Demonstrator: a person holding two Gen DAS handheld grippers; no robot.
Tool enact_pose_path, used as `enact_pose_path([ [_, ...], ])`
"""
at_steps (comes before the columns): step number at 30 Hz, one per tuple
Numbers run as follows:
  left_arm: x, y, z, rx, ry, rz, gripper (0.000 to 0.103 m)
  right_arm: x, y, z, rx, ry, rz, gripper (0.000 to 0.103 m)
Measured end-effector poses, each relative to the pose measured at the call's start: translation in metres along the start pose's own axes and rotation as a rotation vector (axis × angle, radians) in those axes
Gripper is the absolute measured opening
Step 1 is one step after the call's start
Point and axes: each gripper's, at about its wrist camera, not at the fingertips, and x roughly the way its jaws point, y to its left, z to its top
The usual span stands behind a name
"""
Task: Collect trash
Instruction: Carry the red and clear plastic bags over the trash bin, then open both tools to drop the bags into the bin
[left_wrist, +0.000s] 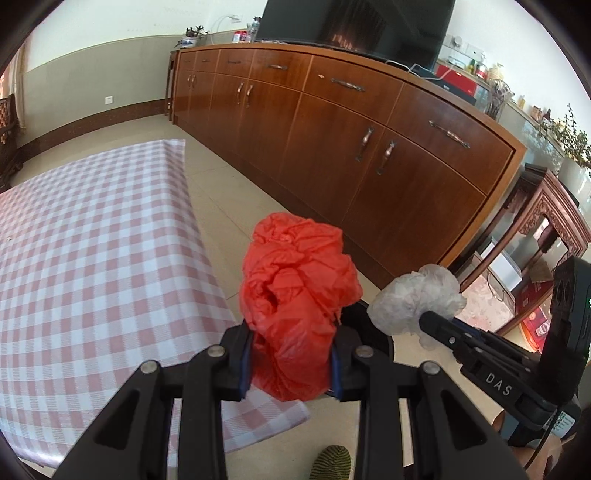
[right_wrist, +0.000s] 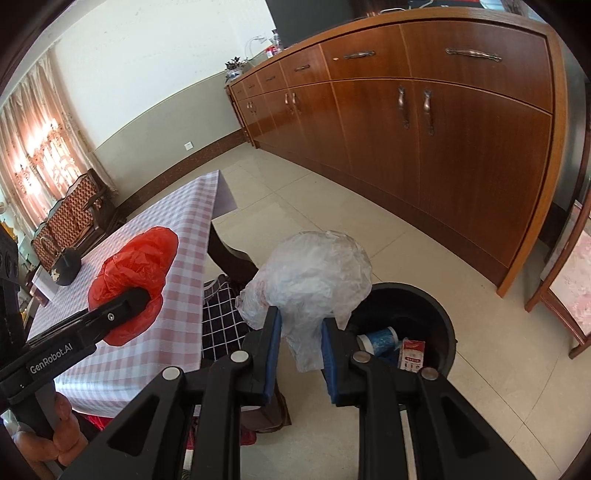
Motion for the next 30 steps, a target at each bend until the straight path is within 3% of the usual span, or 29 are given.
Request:
enact_pose_path([
  [14,0.068,-0.067,-0.021,0.076,0.125,-0.049,0.033,0.018,-0.078,-0.015,0.116,0.074,-0.104,0.023],
  [30,0.139,-0.075,-0.031,0.049,0.26,-0.036,0.034,0.099,-0.13,-0.002,0.179,0.228,-0.155,0.023],
])
